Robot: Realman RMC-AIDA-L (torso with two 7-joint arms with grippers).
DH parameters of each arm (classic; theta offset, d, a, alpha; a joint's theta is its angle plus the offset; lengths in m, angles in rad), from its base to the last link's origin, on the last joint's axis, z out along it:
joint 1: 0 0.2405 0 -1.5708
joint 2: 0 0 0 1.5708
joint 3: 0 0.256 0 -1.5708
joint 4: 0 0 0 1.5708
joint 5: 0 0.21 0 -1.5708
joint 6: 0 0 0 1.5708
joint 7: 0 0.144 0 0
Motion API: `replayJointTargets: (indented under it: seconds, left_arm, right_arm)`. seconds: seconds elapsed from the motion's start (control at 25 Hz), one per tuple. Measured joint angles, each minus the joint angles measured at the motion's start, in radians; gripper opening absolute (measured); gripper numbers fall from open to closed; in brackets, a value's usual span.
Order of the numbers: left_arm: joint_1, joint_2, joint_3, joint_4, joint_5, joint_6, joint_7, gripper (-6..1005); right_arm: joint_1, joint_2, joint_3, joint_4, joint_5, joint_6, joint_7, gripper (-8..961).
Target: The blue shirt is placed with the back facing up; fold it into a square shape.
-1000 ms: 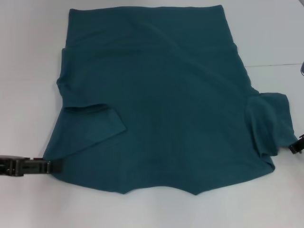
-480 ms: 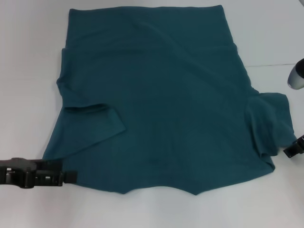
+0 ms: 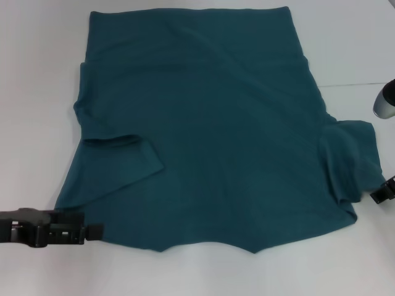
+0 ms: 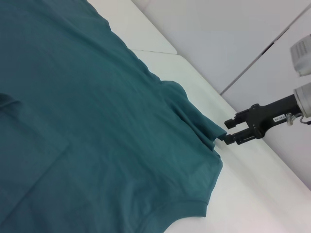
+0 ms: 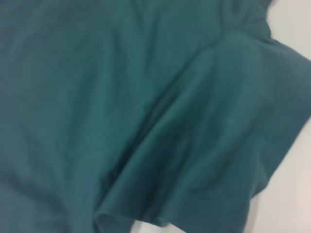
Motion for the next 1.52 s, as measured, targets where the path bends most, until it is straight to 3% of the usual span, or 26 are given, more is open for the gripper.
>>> replayJointTargets:
  seconds: [0.16,0.68,0.92,1.0,1.36,1.52]
  left_arm:
    - [0.0,-0.002,-0.001,0.0,0.0,-0.001,-0.005,906]
    - [0.001,-0.011,-0.001,0.0,0.0,-0.005,-0.008,904]
    - [0.005,-0.012,-0.001,0.0,0.0,-0.007,-0.009,903]
    - [0.008,-0.014,-0.001,0.0,0.0,-0.012,-0.008,903]
    - [0.015,-0.018,-0.002,0.0,-0.002,-0.018,-0.001,904]
    - [0.016,-0.018,-0.002,0.0,-0.002,-0.022,-0.001,904]
  right_arm:
    - [0.003,-0.011,-0.004,0.042,0.0,0.033,0.001,693]
    - [0.008,-0.017,-0.024,0.128,0.004,0.146,-0.006,686]
    - [0.012,-0.007,-0.021,0.132,0.006,0.198,0.0,455]
    - [0.012,-0.005,-0.018,0.132,0.006,0.213,0.001,213]
    - [0.018,0.01,-0.012,0.128,0.008,0.257,0.002,55]
    - [0.002,0.037,-0.02,0.057,0.008,0.289,-0.008,20]
